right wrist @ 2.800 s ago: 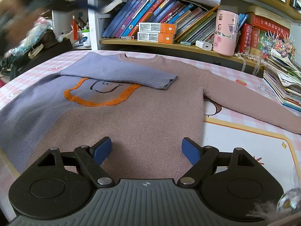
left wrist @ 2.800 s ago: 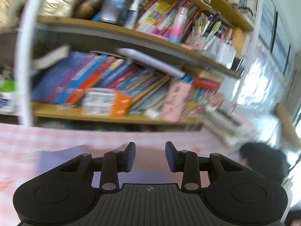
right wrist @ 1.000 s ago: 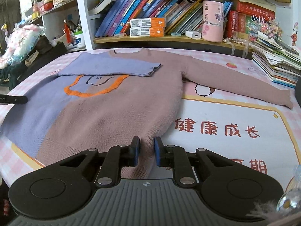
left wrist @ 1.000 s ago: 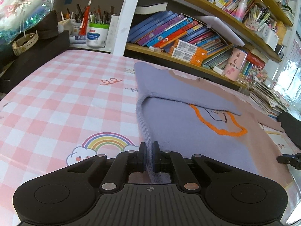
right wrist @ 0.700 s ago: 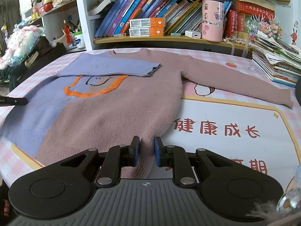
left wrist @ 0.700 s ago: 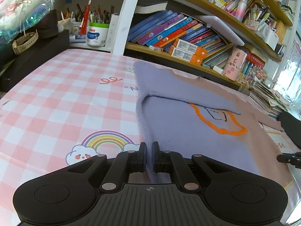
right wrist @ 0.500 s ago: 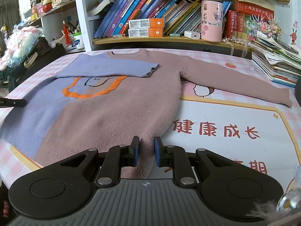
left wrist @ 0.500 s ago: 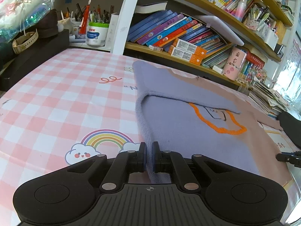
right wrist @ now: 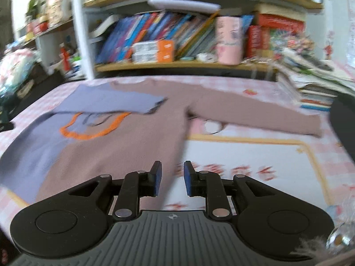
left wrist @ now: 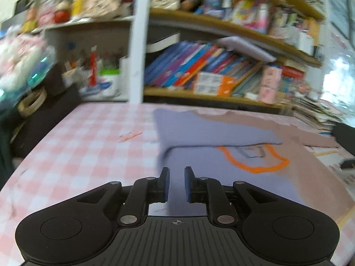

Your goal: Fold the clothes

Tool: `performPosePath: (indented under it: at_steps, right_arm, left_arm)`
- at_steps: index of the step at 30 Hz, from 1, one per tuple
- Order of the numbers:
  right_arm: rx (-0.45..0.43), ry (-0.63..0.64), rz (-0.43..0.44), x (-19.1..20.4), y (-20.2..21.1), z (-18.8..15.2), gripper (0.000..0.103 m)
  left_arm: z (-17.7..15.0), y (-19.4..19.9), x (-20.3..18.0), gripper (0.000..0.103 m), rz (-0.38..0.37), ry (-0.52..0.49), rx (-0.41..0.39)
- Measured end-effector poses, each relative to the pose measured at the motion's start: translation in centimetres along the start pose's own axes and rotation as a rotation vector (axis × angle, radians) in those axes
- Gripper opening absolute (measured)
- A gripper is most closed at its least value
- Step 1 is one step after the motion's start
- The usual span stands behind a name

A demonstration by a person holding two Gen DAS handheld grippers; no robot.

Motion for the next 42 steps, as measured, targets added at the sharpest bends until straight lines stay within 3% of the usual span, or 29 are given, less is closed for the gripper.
performPosePath:
  at_steps: [7,10,12,14,17,21,26,35,37,39,41,42]
  right_arm:
    - [-0.017,-0.052,-0.184,-8.5,1.9,2.9,0.022]
    - [-0.024,-0.118,-0.234,-13.0,1.9,4.3,0.028]
    - [-0.026,-0.175,-0.258,-16.1,1.6,5.0,0.037]
    - [-0.014,-0.229,-0.284,-19.0,0.8,5.3,0.039]
    - [0.024,-0.291,-0.341,-22.7,-0.7,5.3,0.044]
    - [0.049,-0.344,-0.388,-25.6,-1.9,4.9,0.055]
    - [0.081,-0.377,-0.415,-27.5,-3.1,4.5,0.060]
    - [0.096,-0.395,-0.416,-28.0,-4.2,4.4,0.061]
    - [0.101,-0.388,-0.415,-27.9,-4.3,4.4,0.056]
    - [0.102,-0.384,-0.407,-27.7,-4.4,4.6,0.042]
    - [0.102,-0.383,-0.397,-27.6,-4.4,4.7,0.034]
    - [0.102,-0.384,-0.392,-27.5,-4.4,4.7,0.024]
  left_arm:
    - [-0.6,-1.0,-3.4,0.016,-0.050,-0.119,0.009]
    - [-1.2,-1.5,-3.8,0.016,-0.052,-0.146,0.023]
    - [-1.6,-1.6,-3.9,0.020,-0.050,-0.159,0.028]
    - [-2.0,-1.7,-4.0,0.030,-0.045,-0.172,0.032]
    - [-2.5,-2.0,-4.1,0.031,-0.032,-0.190,0.040]
    - [-3.0,-2.4,-4.1,0.032,-0.031,-0.198,0.061]
    - [-3.2,-2.6,-4.1,0.034,-0.030,-0.201,0.070]
    - [-3.3,-2.5,-4.2,0.036,-0.021,-0.207,0.069]
    - [-3.2,-2.6,-4.2,0.037,-0.021,-0.207,0.070]
    - [-3.2,-2.6,-4.2,0.037,-0.020,-0.207,0.070]
    - [-3.2,-2.6,-4.2,0.038,-0.021,-0.205,0.071]
    - [-3.2,-2.6,-4.2,0.038,-0.021,-0.205,0.071]
Point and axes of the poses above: each gripper's, at about its wrist camera, not at the fingertips, and y roughly against the way its jaws point, x to its left, z to its top, the point moved 10 cm from there along -y, roughly the way its jaws point, and after that the axes turned 13 degrees about z, right-handed, at the moved point
